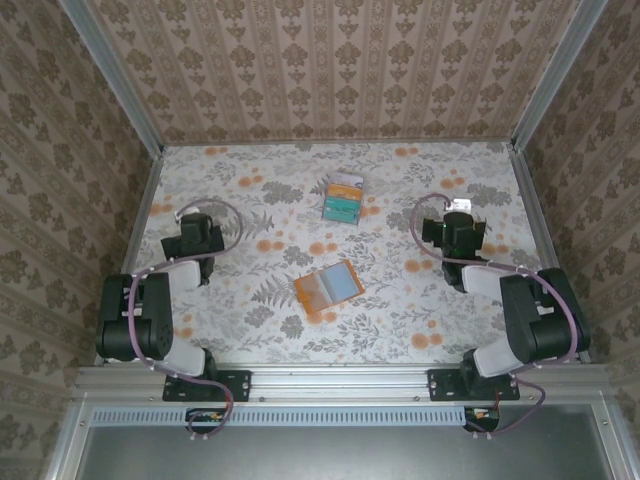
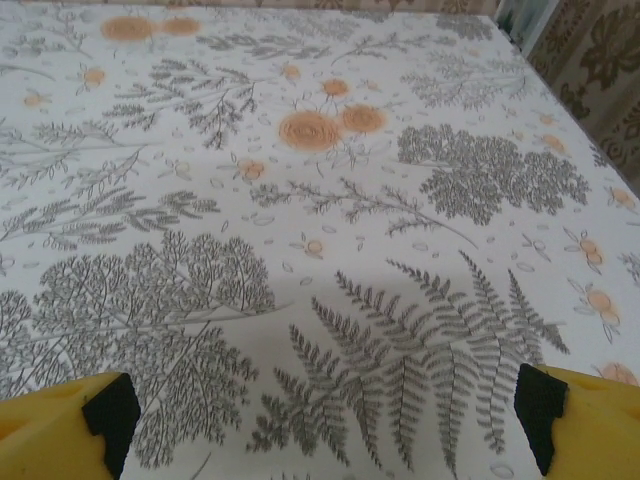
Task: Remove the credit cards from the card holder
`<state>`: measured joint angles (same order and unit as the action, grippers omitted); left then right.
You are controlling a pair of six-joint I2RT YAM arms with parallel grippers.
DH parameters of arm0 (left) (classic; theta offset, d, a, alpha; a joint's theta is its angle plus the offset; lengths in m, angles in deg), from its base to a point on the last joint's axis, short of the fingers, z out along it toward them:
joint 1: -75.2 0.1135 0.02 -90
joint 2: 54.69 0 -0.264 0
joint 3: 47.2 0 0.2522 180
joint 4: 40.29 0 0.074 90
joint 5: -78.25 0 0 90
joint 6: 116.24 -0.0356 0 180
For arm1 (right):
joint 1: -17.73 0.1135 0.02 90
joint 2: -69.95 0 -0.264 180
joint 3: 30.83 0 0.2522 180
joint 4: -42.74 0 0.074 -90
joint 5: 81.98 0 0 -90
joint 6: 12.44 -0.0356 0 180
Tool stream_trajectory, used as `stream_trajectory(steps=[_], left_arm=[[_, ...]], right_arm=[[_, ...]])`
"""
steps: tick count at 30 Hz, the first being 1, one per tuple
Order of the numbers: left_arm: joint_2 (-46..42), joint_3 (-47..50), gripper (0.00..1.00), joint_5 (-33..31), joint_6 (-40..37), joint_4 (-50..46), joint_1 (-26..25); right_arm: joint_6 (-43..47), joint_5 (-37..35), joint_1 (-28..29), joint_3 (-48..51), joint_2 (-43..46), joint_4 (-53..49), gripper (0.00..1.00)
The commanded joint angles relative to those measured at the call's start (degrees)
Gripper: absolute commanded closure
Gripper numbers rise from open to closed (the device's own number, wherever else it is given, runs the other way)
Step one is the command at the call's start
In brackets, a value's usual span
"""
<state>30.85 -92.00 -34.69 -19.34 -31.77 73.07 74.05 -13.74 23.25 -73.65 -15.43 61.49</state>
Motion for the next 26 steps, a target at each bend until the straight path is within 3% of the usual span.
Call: stream_trajectory(steps=[1, 3, 4, 5, 7, 8, 26], left_arm=[[-1.4, 4.1, 0.0, 7.6, -5.0, 16.1, 0.2], [1.3, 9.8, 0.0, 12.7, -7.4, 28.2, -0.1], [3.8, 10.9, 0.0, 12.3, -8.8, 35.5, -0.2], [2.0, 9.0, 0.0, 12.0, -7.1, 28.3, -0.1], [3.4, 9.3, 0.0, 11.0, -8.6, 31.4, -0.7], [2.3, 8.8, 0.0, 11.0, -7.7, 28.3, -0.7], [2.5, 8.9, 0.0, 10.5, -8.0, 28.8, -1.1]], right_arm=[[0.4, 4.0, -1.2, 3.3, 0.0, 10.8, 0.0], [0.7, 6.5, -1.6, 6.2, 0.2, 15.3, 0.0], [1.3, 8.0, -1.7, 7.2, -1.2, 18.2, 0.0], [2.3, 8.4, -1.6, 8.2, -3.8, 24.3, 0.0], [1.3, 9.4, -2.0, 6.5, -1.9, 17.3, 0.0], [1.4, 10.3, -2.4, 6.8, -2.7, 19.3, 0.0], [1.3, 10.9, -2.7, 6.6, -2.3, 18.4, 0.0]])
